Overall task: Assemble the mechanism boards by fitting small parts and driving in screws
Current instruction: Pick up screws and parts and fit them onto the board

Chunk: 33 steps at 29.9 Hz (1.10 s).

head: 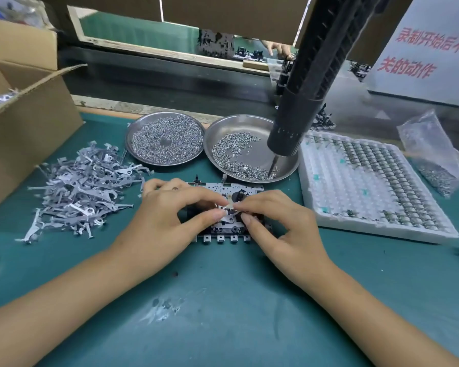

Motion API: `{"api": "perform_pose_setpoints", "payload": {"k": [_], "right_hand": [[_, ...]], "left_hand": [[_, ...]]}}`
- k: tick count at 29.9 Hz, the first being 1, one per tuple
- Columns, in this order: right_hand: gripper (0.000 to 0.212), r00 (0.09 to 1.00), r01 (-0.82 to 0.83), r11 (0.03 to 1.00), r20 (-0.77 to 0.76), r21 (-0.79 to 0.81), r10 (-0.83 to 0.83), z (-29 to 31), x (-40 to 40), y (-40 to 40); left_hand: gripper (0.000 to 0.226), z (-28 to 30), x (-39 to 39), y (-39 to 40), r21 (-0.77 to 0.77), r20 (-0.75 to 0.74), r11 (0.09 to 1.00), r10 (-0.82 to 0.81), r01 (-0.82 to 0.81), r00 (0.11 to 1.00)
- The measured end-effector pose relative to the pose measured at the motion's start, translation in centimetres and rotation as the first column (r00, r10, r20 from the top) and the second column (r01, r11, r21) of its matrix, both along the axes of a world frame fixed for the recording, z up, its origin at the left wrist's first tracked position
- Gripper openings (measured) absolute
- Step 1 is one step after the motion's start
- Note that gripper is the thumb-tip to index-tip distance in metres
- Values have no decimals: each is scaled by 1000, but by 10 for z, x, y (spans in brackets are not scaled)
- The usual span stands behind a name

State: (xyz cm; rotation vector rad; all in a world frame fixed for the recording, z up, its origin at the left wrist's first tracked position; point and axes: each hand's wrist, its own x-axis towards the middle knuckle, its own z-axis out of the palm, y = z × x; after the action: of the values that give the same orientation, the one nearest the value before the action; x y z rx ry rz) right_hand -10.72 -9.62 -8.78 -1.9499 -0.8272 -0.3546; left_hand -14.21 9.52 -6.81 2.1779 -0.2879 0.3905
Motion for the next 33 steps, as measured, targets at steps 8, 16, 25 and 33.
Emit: {"api": "perform_pose_setpoints", "payload": {"k": [8,16,25,33], "right_hand": [[18,1000,-18,1000,17,-18,19,0,-1,1],[18,999,-6,1000,39,-5,6,0,-1,0],[17,998,-16,1000,61,-20,17,0,-1,1],[18,996,-51,994,74,-97,59,-1,-2,0]], "left_hand": [[15,1,0,1,58,13,998,2,-3,1000],[16,2,2,1,15,-7,1000,-4,5,1000],[17,2,2,1,2,-18,1000,-24,24,1000],[17,4,2,0,-26,-17,1000,13,-13,1000]]}}
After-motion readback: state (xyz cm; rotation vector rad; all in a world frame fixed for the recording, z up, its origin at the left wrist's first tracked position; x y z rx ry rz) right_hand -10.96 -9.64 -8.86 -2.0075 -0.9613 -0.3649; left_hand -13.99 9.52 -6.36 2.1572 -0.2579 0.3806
